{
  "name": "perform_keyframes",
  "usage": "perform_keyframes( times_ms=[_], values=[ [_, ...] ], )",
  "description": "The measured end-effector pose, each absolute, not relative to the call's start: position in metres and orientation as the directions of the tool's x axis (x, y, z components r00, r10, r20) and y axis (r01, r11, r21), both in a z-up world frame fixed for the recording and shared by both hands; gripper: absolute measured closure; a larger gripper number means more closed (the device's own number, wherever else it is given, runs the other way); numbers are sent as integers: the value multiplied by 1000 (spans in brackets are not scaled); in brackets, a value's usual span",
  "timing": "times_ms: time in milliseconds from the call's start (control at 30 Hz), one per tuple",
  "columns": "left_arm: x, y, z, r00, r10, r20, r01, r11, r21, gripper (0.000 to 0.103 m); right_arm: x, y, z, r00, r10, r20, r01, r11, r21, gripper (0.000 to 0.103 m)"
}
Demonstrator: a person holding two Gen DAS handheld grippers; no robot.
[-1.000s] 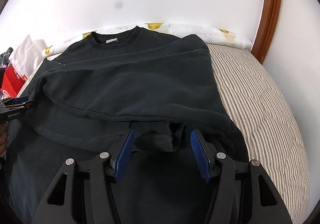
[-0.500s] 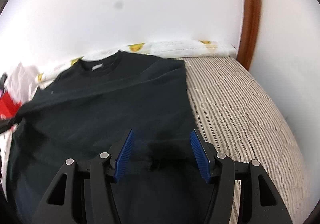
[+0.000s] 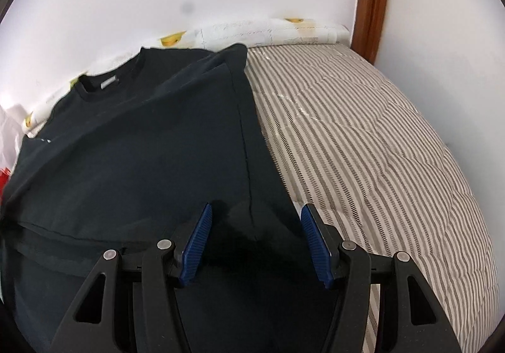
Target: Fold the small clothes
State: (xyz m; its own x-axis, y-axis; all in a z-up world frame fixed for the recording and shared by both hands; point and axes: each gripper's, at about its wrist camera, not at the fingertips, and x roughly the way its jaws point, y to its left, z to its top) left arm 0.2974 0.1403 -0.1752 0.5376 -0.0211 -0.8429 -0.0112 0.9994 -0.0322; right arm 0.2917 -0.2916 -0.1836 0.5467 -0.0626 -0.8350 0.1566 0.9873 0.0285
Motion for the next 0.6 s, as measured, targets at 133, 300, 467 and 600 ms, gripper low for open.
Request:
perform_keyframes(
  times_ms=[133, 300, 467, 600],
  values=[
    [281, 139, -167, 550, -24, -835, -24, 999, -45, 44, 278, -289, -169, 558, -46, -828, 130, 991, 33, 45],
    [252, 137, -155, 574, -31, -818, -19, 999, -51, 40, 250, -281, -146, 577, -36, -816, 84, 996, 15, 38],
    [218, 135, -148, 585, -53, -809, -36, 995, -90, 40, 215, -281, -132, 601, -44, -798, 73, 997, 0, 36],
    [190, 132, -146, 602, -53, -797, -38, 995, -95, 40, 180, -291, -130, 632, -37, -774, 85, 996, 22, 36]
  ],
)
